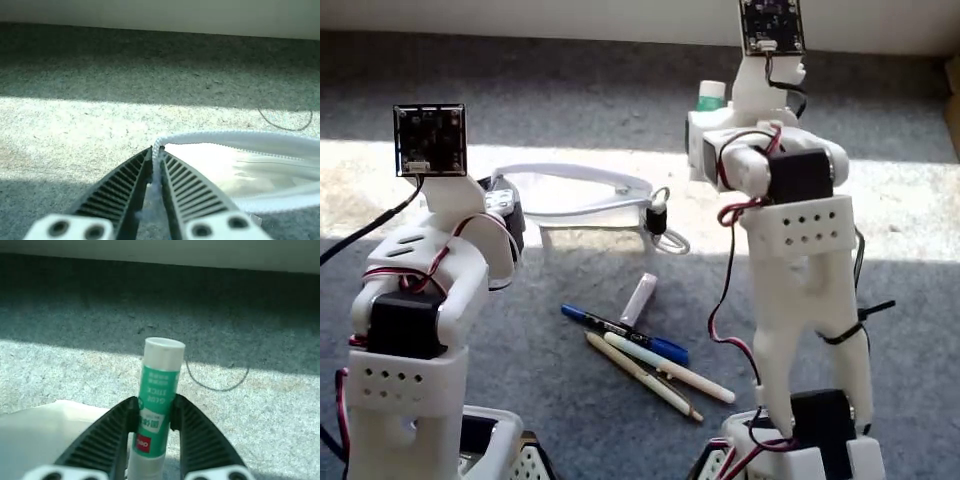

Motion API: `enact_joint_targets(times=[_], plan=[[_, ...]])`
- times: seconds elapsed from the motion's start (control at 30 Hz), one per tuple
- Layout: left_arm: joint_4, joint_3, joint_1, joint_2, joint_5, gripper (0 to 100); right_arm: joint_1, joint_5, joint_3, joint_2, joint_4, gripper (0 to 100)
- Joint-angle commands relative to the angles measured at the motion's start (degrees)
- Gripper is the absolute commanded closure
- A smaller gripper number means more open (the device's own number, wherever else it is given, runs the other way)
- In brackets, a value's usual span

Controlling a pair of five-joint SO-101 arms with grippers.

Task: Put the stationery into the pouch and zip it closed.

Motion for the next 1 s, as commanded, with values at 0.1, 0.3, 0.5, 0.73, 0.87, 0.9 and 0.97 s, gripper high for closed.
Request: enact_joint_targets(times=[0.1, 0.3, 0.5, 0.73, 0.87, 0.9, 0.97], plan=[[-0.44, 0.31, -0.92, 2.42, -0.35, 99, 0.22, -0.26, -0.92, -7.96, -0.22, 99.3], [-0.44, 0.4, -0.92, 2.42, -0.35, 99, -1.1, -0.26, -1.01, -13.14, -0.22, 99.3], [-0.44, 0.31, -0.92, 2.42, -0.35, 99, -8.57, -0.18, -1.01, -16.13, -0.4, 99.3], [-0.09, 0.31, -0.92, 2.42, -0.35, 99, -13.76, -0.18, -0.57, -16.57, -5.32, 99.3], [-0.09, 0.31, -0.92, 2.42, -0.35, 99, -14.81, -0.18, -0.4, -16.4, -5.49, 99.3], [-0.18, 0.31, -0.92, 2.42, -0.35, 99, -15.25, -0.18, -0.4, -16.22, -5.49, 99.3], [-0.35, 0.31, -0.92, 2.42, -0.35, 99, -15.43, -0.18, -0.4, -16.31, -5.76, 99.3]])
